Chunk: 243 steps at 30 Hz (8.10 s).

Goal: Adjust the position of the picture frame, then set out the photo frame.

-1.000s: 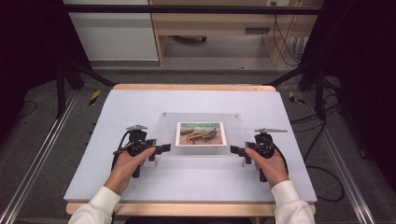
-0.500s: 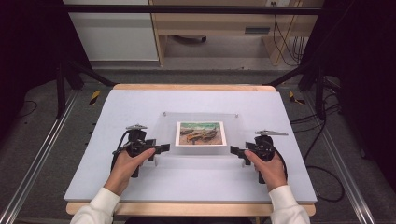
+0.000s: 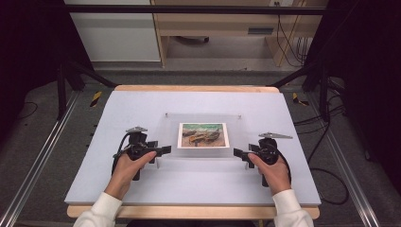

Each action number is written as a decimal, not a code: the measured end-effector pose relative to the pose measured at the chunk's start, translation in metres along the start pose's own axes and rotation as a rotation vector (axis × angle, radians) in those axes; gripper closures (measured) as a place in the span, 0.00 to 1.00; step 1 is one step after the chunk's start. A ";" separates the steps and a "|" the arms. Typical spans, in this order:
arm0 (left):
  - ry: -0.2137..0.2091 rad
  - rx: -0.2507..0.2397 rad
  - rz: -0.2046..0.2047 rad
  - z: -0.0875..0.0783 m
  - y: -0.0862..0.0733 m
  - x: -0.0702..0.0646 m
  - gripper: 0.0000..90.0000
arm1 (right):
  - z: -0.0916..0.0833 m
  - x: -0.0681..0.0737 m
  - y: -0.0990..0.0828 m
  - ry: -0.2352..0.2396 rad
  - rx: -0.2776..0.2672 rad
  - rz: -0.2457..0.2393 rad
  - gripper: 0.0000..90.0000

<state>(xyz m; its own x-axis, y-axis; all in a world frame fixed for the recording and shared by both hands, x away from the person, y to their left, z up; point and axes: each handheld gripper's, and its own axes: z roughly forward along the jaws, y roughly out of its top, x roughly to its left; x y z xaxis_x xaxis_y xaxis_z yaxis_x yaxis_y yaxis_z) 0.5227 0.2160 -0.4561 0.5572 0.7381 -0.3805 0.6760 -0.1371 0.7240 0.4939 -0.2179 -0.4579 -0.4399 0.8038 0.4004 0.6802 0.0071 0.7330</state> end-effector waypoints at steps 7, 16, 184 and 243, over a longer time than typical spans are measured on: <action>0.027 -0.040 0.022 -0.008 -0.004 -0.006 0.26 | -0.004 0.005 -0.001 -0.016 -0.001 -0.036 0.19; 0.058 -0.048 0.067 -0.019 -0.008 -0.017 0.32 | -0.015 0.016 -0.005 -0.050 -0.009 -0.107 0.22; 0.124 -0.092 0.190 -0.076 -0.067 -0.063 0.76 | -0.077 0.049 -0.067 -0.184 -0.100 -0.262 0.81; 0.125 -0.068 0.197 -0.089 -0.085 -0.068 0.31 | -0.097 0.045 -0.082 -0.243 -0.073 -0.276 0.31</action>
<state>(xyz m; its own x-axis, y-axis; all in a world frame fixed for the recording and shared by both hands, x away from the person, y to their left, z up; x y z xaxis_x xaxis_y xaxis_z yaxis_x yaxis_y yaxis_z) 0.3849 0.2364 -0.4408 0.6083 0.7780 -0.1570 0.5238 -0.2449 0.8159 0.3614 -0.2399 -0.4459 -0.4429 0.8954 0.0470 0.5084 0.2076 0.8357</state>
